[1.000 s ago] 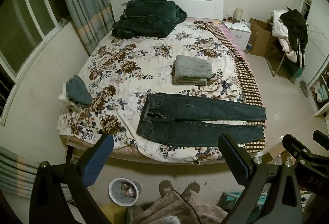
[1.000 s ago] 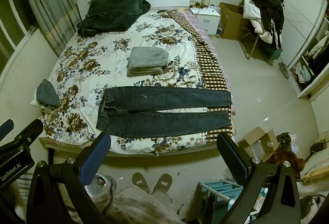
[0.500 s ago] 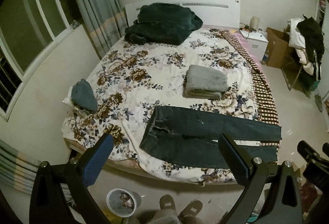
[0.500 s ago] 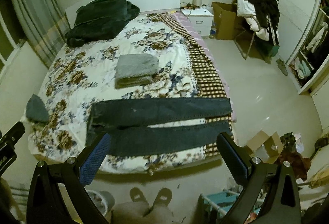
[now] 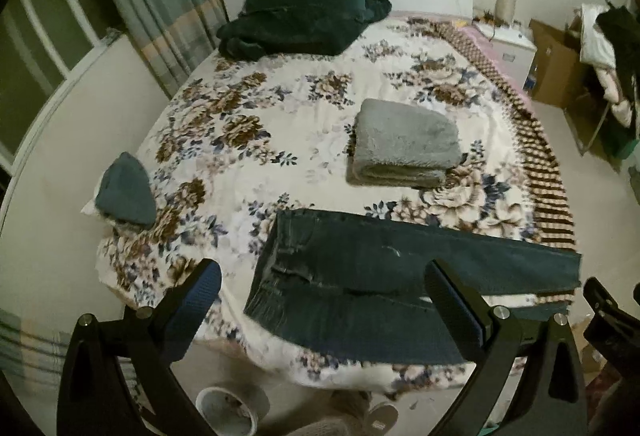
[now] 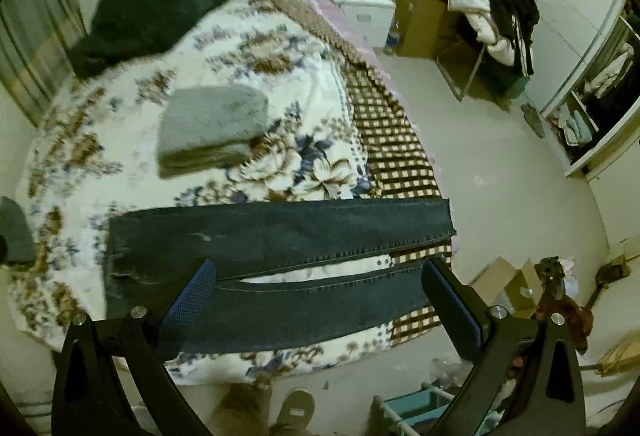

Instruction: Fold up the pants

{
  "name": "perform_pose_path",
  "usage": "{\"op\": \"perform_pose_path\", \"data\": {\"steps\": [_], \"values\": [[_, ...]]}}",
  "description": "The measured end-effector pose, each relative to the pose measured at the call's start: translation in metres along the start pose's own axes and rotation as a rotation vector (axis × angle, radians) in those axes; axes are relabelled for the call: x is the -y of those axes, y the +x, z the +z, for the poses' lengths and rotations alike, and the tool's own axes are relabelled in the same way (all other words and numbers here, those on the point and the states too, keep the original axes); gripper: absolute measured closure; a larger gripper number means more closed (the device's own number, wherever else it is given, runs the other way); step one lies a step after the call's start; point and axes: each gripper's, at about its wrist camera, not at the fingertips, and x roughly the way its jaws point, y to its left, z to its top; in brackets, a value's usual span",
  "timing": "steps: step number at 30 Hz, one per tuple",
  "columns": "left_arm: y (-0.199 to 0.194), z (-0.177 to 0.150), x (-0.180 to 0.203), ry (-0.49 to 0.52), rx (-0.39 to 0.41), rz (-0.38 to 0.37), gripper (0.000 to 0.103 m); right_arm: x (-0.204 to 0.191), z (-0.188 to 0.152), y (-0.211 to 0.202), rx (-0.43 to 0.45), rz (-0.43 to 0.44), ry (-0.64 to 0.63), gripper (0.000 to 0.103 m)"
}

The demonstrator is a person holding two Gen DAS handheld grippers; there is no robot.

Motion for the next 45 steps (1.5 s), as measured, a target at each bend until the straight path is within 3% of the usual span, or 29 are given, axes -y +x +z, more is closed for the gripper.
{"op": "perform_pose_path", "data": {"steps": [4, 7, 10, 17, 22, 26, 29, 31, 32, 33, 34, 35, 36, 37, 38, 42, 45], "values": [[0.074, 0.025, 0.015, 0.041, -0.03, 0.031, 0.0, -0.006, 0.034, 0.093, -0.071, -0.039, -0.002, 0.0], [0.146, 0.037, 0.035, 0.091, -0.097, 0.031, 0.0, -0.016, 0.05, 0.17, -0.135, -0.086, -0.036, 0.0], [0.206, 0.04, 0.066, 0.194, -0.13, 0.041, 0.0, -0.025, 0.057, 0.247, -0.202, -0.1, -0.067, 0.0], [0.342, 0.01, 0.143, 0.48, -0.266, 0.004, 0.0, -0.061, 0.041, 0.409, -0.373, -0.114, -0.25, 0.0], [0.404, -0.016, 0.187, 0.652, -0.327, 0.002, 0.0, -0.068, 0.027, 0.478, -0.461, -0.13, -0.368, 0.0], [0.429, -0.022, 0.209, 0.714, -0.349, -0.027, 0.001, -0.068, 0.024, 0.501, -0.493, -0.096, -0.417, 0.001], [0.438, -0.017, 0.216, 0.712, -0.358, -0.062, 0.007, -0.069, 0.027, 0.512, -0.516, -0.044, -0.443, 0.011], [0.442, -0.013, 0.216, 0.687, -0.392, -0.138, 0.028, -0.072, 0.029, 0.517, -0.518, -0.007, -0.458, 0.02], [0.442, -0.013, 0.218, 0.673, -0.405, -0.179, 0.046, -0.073, 0.031, 0.519, -0.516, 0.012, -0.459, 0.028], [0.441, -0.012, 0.219, 0.668, -0.402, -0.201, 0.054, -0.074, 0.032, 0.52, -0.511, 0.029, -0.451, 0.037], [0.436, -0.013, 0.221, 0.673, -0.386, -0.221, 0.072, -0.073, 0.033, 0.52, -0.508, 0.042, -0.438, 0.042], [0.431, -0.016, 0.225, 0.683, -0.364, -0.217, 0.089, -0.074, 0.035, 0.52, -0.505, 0.05, -0.429, 0.053], [0.426, -0.018, 0.227, 0.69, -0.332, -0.202, 0.097, -0.073, 0.036, 0.517, -0.493, 0.068, -0.409, 0.068], [0.422, -0.018, 0.227, 0.681, -0.314, -0.195, 0.098, -0.071, 0.037, 0.514, -0.481, 0.074, -0.383, 0.078], [0.42, -0.019, 0.228, 0.67, -0.307, -0.195, 0.099, -0.068, 0.039, 0.51, -0.468, 0.077, -0.359, 0.095], [0.399, -0.016, 0.211, 0.592, -0.271, -0.223, 0.1, -0.05, 0.044, 0.491, -0.405, 0.099, -0.245, 0.1], [0.376, -0.011, 0.201, 0.539, -0.239, -0.226, 0.1, -0.044, 0.041, 0.471, -0.359, 0.095, -0.239, 0.1]]}}
